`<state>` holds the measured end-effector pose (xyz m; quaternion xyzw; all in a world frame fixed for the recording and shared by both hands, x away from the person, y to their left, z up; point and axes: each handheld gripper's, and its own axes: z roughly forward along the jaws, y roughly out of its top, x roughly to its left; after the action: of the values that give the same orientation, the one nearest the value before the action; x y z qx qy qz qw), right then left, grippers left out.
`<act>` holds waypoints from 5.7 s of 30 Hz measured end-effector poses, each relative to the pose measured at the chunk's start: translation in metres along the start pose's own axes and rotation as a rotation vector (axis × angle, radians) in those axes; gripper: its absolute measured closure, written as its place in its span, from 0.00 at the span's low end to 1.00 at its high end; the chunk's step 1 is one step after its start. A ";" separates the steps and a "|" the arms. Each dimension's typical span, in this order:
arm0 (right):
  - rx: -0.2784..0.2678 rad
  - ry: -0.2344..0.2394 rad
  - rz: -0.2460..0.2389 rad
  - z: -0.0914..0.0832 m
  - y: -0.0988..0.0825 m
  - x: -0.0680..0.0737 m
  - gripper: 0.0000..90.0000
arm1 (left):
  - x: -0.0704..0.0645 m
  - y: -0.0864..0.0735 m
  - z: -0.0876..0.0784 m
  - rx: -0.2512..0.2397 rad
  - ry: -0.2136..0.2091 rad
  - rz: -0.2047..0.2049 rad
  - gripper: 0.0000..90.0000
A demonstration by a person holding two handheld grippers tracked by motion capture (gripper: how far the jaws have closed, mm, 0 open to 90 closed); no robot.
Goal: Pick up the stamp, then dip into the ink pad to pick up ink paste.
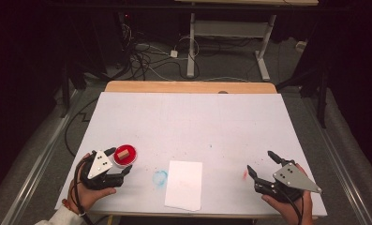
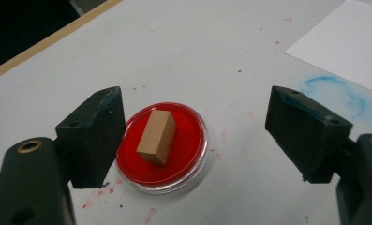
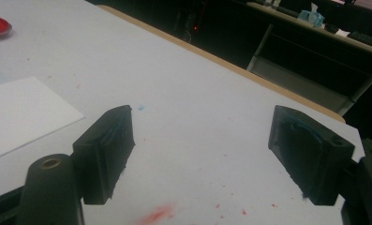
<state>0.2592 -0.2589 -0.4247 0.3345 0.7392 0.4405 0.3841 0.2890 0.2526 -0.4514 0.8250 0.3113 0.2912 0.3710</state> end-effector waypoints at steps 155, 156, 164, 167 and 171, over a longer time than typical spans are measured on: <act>0.158 0.030 -0.089 0.020 -0.011 0.010 0.31 | 0.063 0.032 0.063 0.463 -0.290 -0.048 0.82; 0.158 0.032 -0.091 0.020 -0.011 0.010 0.31 | 0.063 0.032 0.063 0.462 -0.289 -0.049 0.82; 0.157 0.031 -0.089 0.020 -0.011 0.010 0.31 | 0.063 0.028 0.062 0.447 -0.290 -0.066 0.82; 0.156 0.030 -0.090 0.020 -0.011 0.010 0.31 | 0.062 0.028 0.062 0.446 -0.284 -0.061 0.82; 0.159 0.032 -0.090 0.020 -0.011 0.010 0.31 | 0.061 0.027 0.062 0.441 -0.278 -0.059 0.82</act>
<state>0.2699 -0.2470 -0.4436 0.3233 0.7923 0.3678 0.3639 0.3799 0.2561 -0.4490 0.9087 0.3370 0.0893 0.2297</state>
